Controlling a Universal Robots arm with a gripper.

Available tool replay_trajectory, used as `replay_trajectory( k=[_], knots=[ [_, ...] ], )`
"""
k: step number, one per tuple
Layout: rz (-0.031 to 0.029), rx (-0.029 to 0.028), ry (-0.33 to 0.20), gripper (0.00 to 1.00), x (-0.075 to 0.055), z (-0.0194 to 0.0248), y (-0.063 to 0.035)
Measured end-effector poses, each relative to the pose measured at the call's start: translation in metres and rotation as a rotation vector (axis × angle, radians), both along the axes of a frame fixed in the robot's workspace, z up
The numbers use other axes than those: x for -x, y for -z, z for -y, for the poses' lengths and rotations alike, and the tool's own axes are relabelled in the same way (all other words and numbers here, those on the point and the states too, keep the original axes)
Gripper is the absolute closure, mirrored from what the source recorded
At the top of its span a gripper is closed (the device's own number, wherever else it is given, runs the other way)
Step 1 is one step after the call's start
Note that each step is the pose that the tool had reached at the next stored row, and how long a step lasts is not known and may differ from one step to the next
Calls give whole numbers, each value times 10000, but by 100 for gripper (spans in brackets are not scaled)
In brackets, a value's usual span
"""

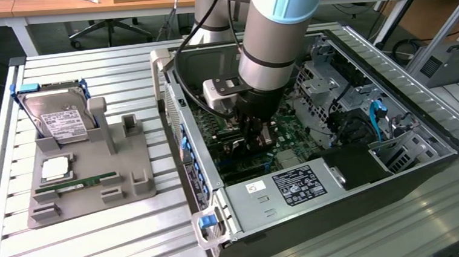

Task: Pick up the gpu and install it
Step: 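Insert the gpu into the slot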

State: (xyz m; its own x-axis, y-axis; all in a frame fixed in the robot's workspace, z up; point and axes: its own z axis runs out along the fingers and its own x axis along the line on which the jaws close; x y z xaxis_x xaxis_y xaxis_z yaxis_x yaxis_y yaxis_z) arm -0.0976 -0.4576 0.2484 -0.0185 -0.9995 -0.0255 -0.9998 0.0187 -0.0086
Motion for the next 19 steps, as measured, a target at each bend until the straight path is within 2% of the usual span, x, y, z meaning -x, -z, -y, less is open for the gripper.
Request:
replay_trajectory(
  k=[19],
  knots=[
    [5, 1, 0, 73, 35, 0, 6]
  ],
)
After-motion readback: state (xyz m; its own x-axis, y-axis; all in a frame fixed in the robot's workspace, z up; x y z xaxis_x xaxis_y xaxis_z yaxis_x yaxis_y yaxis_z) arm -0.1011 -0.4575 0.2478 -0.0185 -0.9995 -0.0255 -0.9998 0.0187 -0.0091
